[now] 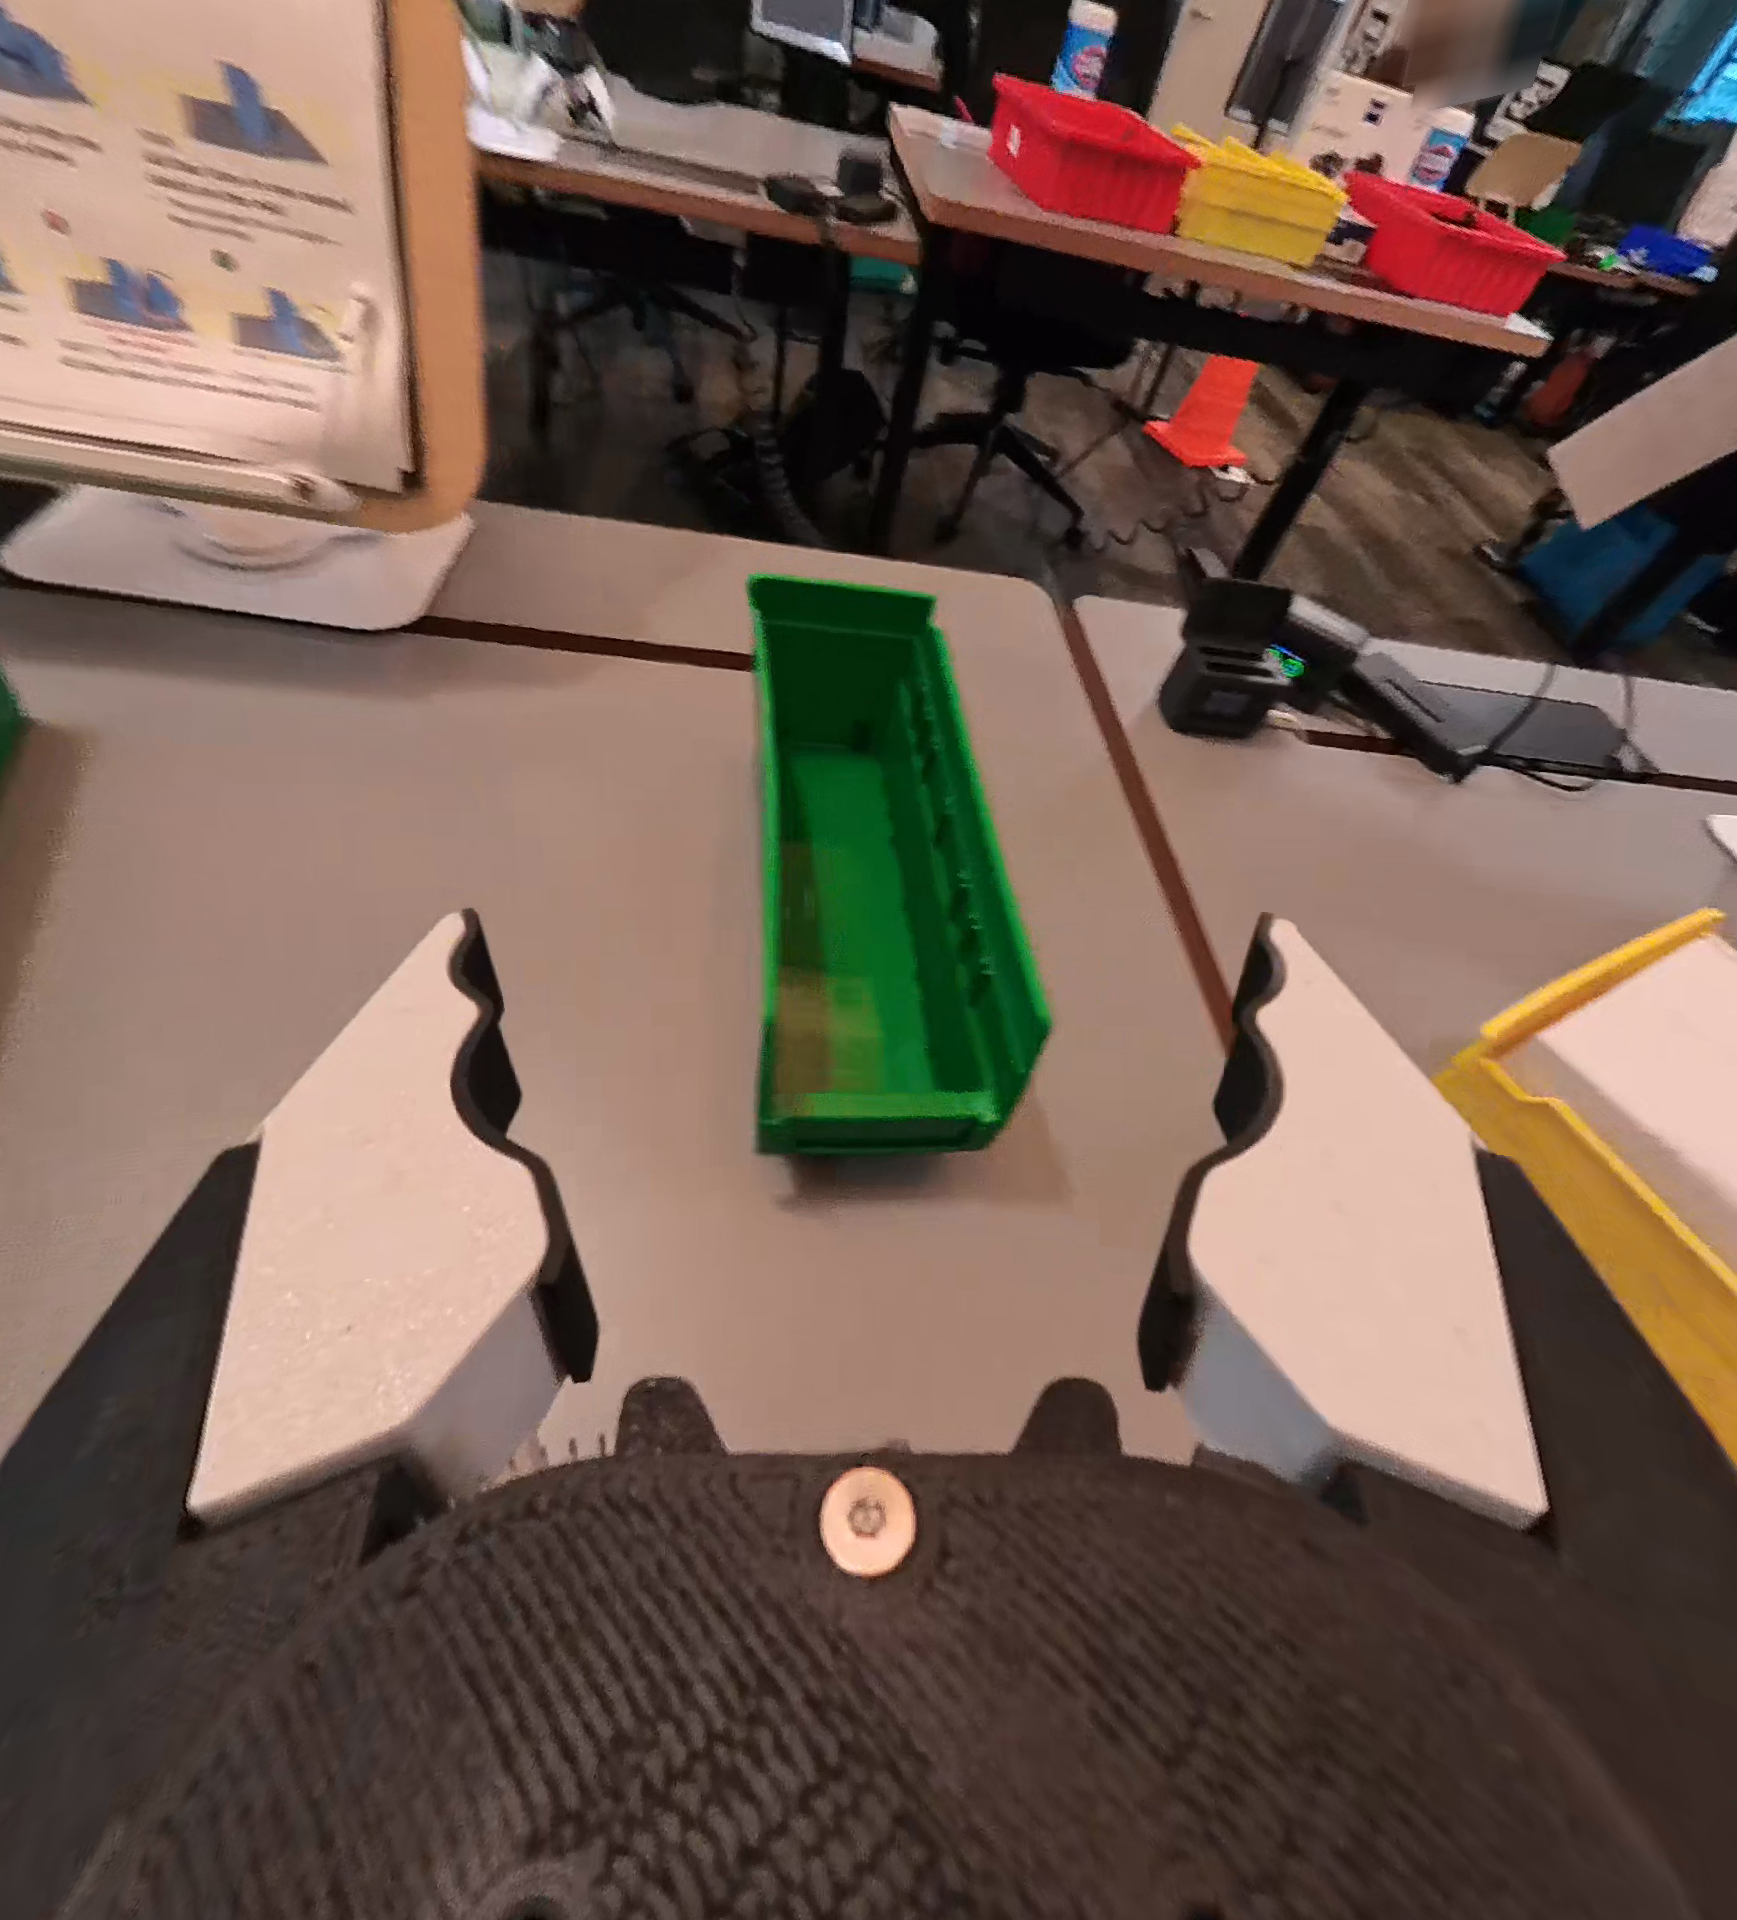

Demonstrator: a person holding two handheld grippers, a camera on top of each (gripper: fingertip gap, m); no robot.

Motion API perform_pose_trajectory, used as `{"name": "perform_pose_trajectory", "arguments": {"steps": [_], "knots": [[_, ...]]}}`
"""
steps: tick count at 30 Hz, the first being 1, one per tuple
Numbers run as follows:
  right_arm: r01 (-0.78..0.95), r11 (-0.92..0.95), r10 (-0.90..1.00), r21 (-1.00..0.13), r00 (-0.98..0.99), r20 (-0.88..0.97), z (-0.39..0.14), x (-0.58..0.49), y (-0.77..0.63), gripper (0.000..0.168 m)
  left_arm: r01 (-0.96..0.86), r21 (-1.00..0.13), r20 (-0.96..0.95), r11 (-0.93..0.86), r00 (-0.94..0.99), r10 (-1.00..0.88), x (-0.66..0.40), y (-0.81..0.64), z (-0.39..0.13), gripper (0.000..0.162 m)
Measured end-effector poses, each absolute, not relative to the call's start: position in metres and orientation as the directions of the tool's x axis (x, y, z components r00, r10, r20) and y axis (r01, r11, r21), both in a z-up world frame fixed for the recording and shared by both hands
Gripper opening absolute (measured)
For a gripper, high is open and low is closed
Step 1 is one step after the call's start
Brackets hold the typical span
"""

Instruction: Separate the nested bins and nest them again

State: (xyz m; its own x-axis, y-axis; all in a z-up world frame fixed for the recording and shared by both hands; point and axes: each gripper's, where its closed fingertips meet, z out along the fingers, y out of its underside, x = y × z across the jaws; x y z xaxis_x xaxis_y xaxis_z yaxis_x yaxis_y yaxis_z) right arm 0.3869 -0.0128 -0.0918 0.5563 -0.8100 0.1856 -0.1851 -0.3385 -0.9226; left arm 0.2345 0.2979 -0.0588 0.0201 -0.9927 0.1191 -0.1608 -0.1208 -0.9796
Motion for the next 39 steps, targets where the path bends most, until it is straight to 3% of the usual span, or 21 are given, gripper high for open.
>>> {"name": "perform_pose_trajectory", "arguments": {"steps": [6,11,14,17,19,27,39], "knots": [[-0.212,-0.385,-0.802,-0.898,0.559,0.211,-0.076,0.436,-0.03,0.138,-0.109,-0.974,0.198,-0.197,0.005,-0.98,0.218,0.315,-0.062,0.089],[-0.35,-0.517,-0.761,-0.782,0.606,0.232,-0.111,0.476,-0.028,0.139,-0.099,-0.976,0.187,-0.191,0.057,-0.981,0.199,0.34,-0.058,0.089],[-0.416,-0.538,-0.708,-0.733,0.695,0.125,-0.133,0.479,0.01,0.141,-0.145,-0.971,0.18,-0.189,0.072,-0.981,0.196,0.348,-0.069,0.089],[-0.486,-0.658,-0.697,-0.576,0.683,0.22,-0.167,0.504,0.019,0.151,-0.166,-0.96,0.218,-0.224,0.054,-0.975,0.196,0.346,-0.075,0.09],[-0.511,-0.697,-0.693,-0.503,0.661,0.288,-0.178,0.524,0.022,0.145,-0.185,-0.958,0.216,-0.218,0.031,-0.976,0.194,0.341,-0.08,0.09],[-0.606,-0.715,-0.679,-0.35,0.72,0.142,-0.232,0.536,0.061,0.149,-0.244,-0.944,0.217,-0.222,0.048,-0.975,0.182,0.345,-0.101,0.09],[-0.614,-0.755,-0.651,-0.233,0.746,0.144,-0.262,0.535,0.06,0.139,-0.256,-0.939,0.214,-0.23,0.09,-0.973,0.172,0.353,-0.11,0.09]]}}
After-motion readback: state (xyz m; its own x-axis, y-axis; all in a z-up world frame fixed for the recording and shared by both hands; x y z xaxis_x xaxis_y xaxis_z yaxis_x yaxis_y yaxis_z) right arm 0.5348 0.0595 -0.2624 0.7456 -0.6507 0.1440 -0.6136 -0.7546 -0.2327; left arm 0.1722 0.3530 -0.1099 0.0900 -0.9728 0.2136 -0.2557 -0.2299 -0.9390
